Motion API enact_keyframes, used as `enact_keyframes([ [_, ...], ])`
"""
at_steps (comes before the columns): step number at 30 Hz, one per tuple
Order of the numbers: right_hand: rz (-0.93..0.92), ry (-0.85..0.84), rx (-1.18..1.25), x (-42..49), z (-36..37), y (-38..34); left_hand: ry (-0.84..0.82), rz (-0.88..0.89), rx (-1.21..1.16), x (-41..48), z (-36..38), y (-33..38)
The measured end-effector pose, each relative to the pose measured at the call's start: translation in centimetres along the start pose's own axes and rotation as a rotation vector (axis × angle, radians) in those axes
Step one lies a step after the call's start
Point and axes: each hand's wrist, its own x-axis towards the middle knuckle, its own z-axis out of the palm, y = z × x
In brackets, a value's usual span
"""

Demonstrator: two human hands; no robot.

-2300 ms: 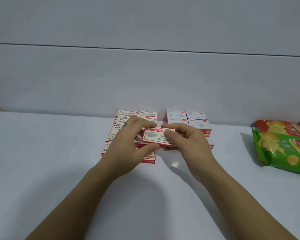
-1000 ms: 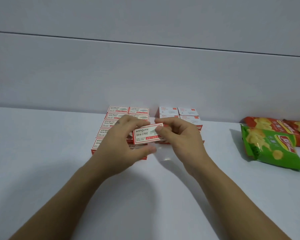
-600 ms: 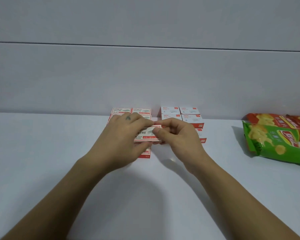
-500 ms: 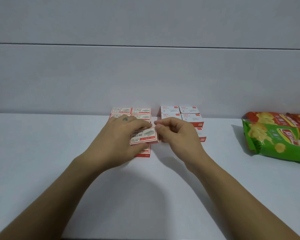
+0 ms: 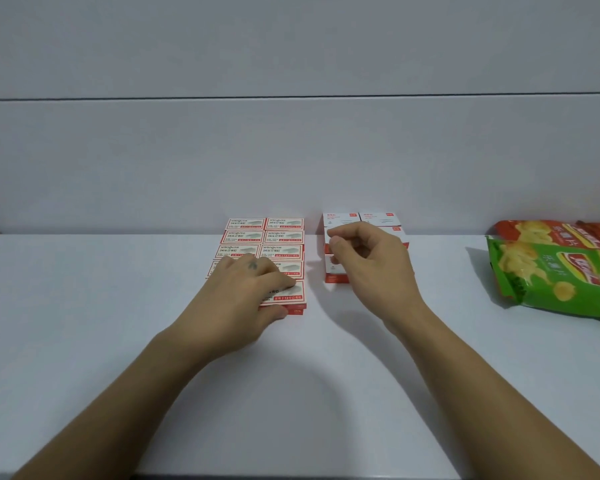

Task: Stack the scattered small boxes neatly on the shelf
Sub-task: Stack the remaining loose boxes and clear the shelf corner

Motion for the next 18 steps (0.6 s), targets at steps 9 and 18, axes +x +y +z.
enact_keyframes([
  [9, -0.027, -0.004, -0.073, 0.1, 0.0, 0.4, -0.001, -0.016, 0.034, -0.1, 0.3, -0.3],
  [18, -0.04, -0.078, -0.142, 0.1, 0.2, 1.2, -0.03, -0.025, 0.05, 0.1, 0.1, -0.5],
])
